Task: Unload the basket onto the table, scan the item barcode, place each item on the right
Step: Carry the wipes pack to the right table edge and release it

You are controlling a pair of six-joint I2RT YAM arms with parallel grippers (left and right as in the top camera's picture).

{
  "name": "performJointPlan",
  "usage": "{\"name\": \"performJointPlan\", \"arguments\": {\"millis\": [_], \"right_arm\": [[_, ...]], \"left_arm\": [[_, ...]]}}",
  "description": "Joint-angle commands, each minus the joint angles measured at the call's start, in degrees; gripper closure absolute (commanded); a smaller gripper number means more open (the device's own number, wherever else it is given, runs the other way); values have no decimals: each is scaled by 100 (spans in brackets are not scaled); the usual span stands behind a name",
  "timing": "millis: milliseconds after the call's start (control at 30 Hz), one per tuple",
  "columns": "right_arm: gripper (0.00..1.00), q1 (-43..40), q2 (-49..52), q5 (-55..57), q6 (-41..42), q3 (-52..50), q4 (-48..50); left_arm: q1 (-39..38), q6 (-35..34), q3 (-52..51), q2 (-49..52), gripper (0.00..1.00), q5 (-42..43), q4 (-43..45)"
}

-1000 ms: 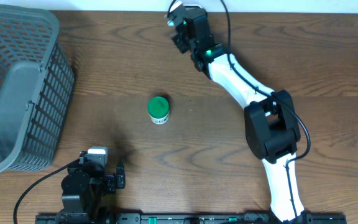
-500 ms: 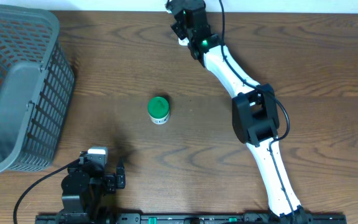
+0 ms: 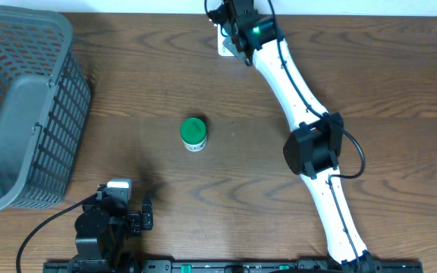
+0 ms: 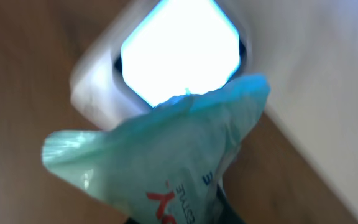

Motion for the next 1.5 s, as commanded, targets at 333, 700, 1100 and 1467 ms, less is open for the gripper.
{"name": "performJointPlan", "arguments": {"millis": [333, 700, 1100, 1467], "right_arm": [[99, -2173, -715, 1261, 2778, 306, -3773], [95, -4444, -645, 1051, 3821, -302, -3392], [35, -5346, -645, 903, 3751, -1928, -2192], [1, -5324, -1751, -750, 3803, -1895, -2199]], "left_arm": [[15, 37, 11, -9, 2, 33, 0], [15, 37, 11, -9, 2, 31, -2], [15, 37, 11, -9, 2, 31, 0], [15, 37, 11, -9, 2, 31, -2]]}}
